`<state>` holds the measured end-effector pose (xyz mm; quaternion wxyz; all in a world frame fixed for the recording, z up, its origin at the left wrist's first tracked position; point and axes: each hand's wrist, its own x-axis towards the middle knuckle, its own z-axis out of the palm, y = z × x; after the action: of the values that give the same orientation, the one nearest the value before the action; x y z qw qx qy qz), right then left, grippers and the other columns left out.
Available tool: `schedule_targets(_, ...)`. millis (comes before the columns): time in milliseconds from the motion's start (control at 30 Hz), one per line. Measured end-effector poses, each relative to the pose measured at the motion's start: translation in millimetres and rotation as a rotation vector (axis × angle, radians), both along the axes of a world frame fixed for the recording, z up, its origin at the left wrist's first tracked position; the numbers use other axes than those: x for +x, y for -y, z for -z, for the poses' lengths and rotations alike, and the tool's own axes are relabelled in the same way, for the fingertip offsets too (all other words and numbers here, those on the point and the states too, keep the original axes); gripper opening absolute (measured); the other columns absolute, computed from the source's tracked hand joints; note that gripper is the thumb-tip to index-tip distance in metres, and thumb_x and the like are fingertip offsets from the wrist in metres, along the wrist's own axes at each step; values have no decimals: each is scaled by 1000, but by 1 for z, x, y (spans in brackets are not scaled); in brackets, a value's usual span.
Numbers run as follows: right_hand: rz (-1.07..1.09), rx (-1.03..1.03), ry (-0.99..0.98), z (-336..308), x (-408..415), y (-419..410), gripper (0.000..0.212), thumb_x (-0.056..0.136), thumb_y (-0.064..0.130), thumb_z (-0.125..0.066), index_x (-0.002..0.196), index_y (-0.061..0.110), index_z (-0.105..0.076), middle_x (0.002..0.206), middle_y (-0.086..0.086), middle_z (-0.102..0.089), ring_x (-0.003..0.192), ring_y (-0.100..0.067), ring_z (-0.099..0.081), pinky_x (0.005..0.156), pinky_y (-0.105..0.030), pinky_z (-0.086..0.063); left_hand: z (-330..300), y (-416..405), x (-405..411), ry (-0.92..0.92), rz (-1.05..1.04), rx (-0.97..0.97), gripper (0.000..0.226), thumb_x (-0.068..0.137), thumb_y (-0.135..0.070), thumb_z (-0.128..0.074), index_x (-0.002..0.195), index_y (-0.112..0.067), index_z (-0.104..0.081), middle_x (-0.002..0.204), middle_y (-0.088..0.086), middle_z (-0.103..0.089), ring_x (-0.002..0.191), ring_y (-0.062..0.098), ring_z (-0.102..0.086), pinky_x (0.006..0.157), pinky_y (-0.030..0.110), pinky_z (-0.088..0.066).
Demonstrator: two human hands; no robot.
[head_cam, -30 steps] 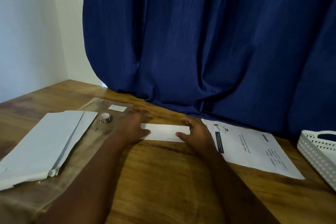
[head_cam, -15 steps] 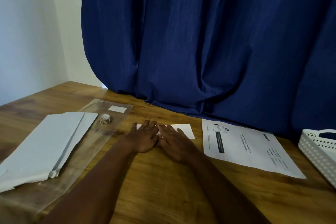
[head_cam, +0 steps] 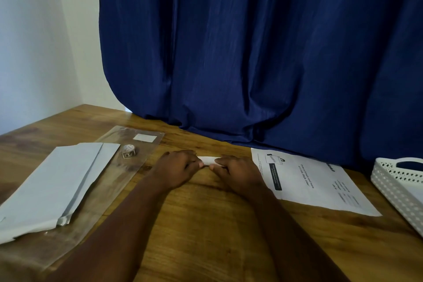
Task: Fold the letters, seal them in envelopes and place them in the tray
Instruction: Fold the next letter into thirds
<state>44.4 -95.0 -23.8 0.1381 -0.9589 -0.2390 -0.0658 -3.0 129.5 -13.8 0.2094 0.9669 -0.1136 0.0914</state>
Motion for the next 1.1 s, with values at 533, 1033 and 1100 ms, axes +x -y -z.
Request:
schedule_targets(533, 52, 1066, -433, -11, -16, -20, 37, 90, 30, -75, 122, 14, -69, 112, -5, -76, 96, -21, -73, 79, -38, -62, -14, 19, -2, -59, -95, -1015, 50, 85, -57, -73, 124, -27, -63, 98, -13, -78, 83, 18, -76, 61, 36, -62)
schedule_targets(1033, 140, 1259, -472, -10, -26, -17, 65, 90, 12, -74, 144, 23, -41, 129, -10, -66, 110, -31, -68, 97, -55, -54, 1, 41, -8, -188, 83, -1024, 25, 100, -26, -66, 124, -18, -65, 89, 8, -78, 66, 27, -71, 49, 32, -58)
schedule_targets(1100, 134, 1220, -417, -8, -32, -16, 58, 92, 14, -72, 143, 21, -46, 132, -9, -65, 111, -27, -68, 97, -53, -55, 3, 43, -12, -137, 82, -1009, 26, 101, -25, -65, 126, -19, -66, 96, 6, -79, 77, 29, -75, 54, 36, -61)
